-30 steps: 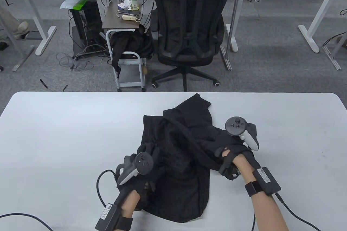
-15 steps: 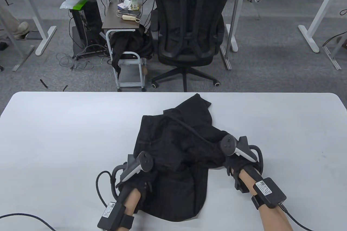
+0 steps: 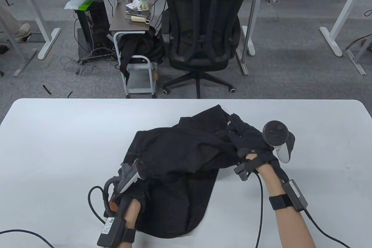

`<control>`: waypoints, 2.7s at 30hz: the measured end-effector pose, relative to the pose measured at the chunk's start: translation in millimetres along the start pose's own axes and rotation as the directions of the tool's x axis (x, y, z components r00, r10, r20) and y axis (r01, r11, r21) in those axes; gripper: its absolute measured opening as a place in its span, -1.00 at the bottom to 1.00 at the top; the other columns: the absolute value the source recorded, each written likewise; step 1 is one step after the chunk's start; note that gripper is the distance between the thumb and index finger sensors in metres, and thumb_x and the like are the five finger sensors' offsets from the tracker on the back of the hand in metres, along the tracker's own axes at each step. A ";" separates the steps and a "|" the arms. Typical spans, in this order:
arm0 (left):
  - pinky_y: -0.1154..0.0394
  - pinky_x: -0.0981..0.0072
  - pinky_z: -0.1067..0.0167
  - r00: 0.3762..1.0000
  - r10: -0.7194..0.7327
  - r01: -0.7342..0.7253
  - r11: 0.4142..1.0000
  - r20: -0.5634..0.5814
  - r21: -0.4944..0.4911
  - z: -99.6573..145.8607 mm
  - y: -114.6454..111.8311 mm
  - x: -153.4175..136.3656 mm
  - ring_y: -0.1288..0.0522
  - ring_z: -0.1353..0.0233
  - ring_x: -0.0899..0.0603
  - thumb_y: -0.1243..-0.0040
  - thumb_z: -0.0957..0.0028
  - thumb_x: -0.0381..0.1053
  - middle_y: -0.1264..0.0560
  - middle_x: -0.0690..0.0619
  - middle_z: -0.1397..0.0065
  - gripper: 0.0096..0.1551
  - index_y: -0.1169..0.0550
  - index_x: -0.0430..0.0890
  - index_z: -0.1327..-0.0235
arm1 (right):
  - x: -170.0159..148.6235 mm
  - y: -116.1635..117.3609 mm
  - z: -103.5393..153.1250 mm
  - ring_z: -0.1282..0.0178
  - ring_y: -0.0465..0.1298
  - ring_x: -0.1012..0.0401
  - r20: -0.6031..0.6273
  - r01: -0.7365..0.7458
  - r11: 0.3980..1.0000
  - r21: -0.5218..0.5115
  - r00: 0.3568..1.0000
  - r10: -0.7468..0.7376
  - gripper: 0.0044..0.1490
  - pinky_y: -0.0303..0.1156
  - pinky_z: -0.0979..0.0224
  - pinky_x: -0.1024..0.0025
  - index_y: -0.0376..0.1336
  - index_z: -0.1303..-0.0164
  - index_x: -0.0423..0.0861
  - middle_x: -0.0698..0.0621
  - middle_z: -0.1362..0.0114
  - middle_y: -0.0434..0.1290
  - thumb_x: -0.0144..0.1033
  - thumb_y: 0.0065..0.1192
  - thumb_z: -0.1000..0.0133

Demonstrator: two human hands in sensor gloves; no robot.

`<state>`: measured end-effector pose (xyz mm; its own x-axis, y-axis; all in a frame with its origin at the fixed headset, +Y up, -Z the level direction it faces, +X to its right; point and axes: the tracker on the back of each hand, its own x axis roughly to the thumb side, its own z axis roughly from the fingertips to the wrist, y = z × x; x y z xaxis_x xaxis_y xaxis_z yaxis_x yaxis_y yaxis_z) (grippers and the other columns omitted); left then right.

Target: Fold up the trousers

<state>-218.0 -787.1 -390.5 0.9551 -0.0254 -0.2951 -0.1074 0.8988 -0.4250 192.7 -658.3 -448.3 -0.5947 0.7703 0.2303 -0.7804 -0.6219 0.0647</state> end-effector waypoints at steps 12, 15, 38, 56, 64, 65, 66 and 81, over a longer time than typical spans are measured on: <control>0.02 -0.26 -0.56 0.983 0.175 -0.179 0.981 0.062 0.078 2.6 13.2 -19.0 0.16 -0.75 -0.27 0.01 -0.11 0.38 0.15 0.18 -0.82 -0.17 -0.02 0.21 -0.59 | -113.9 21.0 20.5 -0.67 -0.21 -0.33 -0.420 0.189 0.873 0.450 0.907 0.020 0.25 -0.30 -0.58 -0.38 -0.24 -0.68 0.02 -0.13 -0.75 -0.21 0.09 0.45 -0.01; 0.05 -0.27 -0.57 0.945 0.217 -0.259 0.953 0.246 0.156 6.2 14.2 -1.0 0.20 -0.75 -0.23 -0.05 -0.08 0.35 0.18 0.24 -0.80 -0.16 -0.01 0.27 -0.57 | -118.7 32.7 20.6 -0.67 -0.26 -0.32 -0.380 0.040 0.846 0.532 0.904 0.196 0.26 -0.33 -0.58 -0.37 -0.29 -0.64 0.21 -0.09 -0.74 -0.31 0.01 0.51 0.00; 0.02 -0.21 -0.57 0.970 0.225 -0.222 0.974 0.093 -0.042 -6.2 1.9 -14.3 0.16 -0.76 -0.16 -0.01 -0.11 0.34 0.11 0.10 -0.81 -0.12 0.08 0.21 -0.57 | -17.3 -50.8 9.3 -0.27 0.45 -0.09 0.131 0.295 0.909 -0.295 0.955 -0.267 -0.23 0.15 -0.52 -0.23 0.27 -0.42 -0.15 -0.08 -0.17 0.55 -0.29 0.51 0.00; 0.01 -0.23 -0.56 0.977 0.211 -0.211 0.977 -0.028 0.000 -5.1 3.7 -28.1 0.19 -0.75 -0.21 0.02 -0.13 0.33 0.13 0.06 -0.80 -0.13 0.08 0.18 -0.58 | -51.7 92.3 40.0 -0.69 -0.28 -0.26 -0.006 -0.485 0.771 0.412 0.845 0.535 0.14 -0.33 -0.60 -0.35 -0.21 -0.68 0.08 -0.12 -0.75 -0.29 0.20 0.27 -0.03; 0.01 -0.23 -0.56 0.977 0.211 -0.211 0.977 -0.024 -0.001 -3.4 4.3 -27.8 0.19 -0.75 -0.21 0.03 -0.12 0.33 0.14 0.07 -0.80 -0.13 0.09 0.19 -0.58 | -92.8 97.0 19.9 -0.71 -0.18 -0.12 -0.123 -0.592 0.659 0.464 0.693 0.710 -0.12 -0.34 -0.63 -0.21 0.03 -0.61 0.13 -0.07 -0.74 -0.09 0.06 0.20 -0.06; 0.01 -0.23 -0.56 0.977 0.211 -0.211 0.977 -0.024 0.000 -3.3 4.3 -27.7 0.19 -0.75 -0.21 0.03 -0.12 0.33 0.14 0.07 -0.80 -0.13 0.09 0.18 -0.58 | -98.9 92.3 15.4 -0.72 -0.19 -0.10 -0.131 -0.614 0.642 0.459 0.668 0.732 -0.13 -0.35 -0.63 -0.19 0.02 -0.60 0.18 -0.04 -0.74 -0.10 0.08 0.18 -0.06; 0.01 -0.23 -0.56 0.977 0.212 -0.212 0.977 -0.023 -0.001 -3.2 4.4 -27.8 0.19 -0.75 -0.21 0.02 -0.12 0.33 0.14 0.06 -0.80 -0.13 0.09 0.18 -0.58 | -102.5 87.8 12.4 -0.72 -0.19 -0.08 -0.149 -0.623 0.643 0.446 0.657 0.739 -0.14 -0.34 -0.63 -0.21 0.02 -0.59 0.20 -0.02 -0.74 -0.10 0.09 0.16 -0.05; 0.00 -0.25 -0.56 0.982 0.190 -0.190 0.982 -0.019 -0.009 -3.1 6.4 -24.6 0.19 -0.75 -0.23 0.01 -0.12 0.32 0.13 0.07 -0.80 -0.14 0.07 0.18 -0.58 | -37.6 108.9 3.9 -0.70 -0.07 -0.19 -0.016 -0.564 0.758 0.328 0.799 0.601 -0.10 -0.22 -0.61 -0.32 0.04 -0.60 -0.01 -0.09 -0.72 -0.01 0.00 0.24 -0.06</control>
<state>-243.0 -782.1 -388.6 0.9119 0.1374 -0.3868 -0.2897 0.8830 -0.3692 130.8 -755.6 -446.2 -0.9473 0.2442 0.2072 -0.1934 -0.9519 0.2375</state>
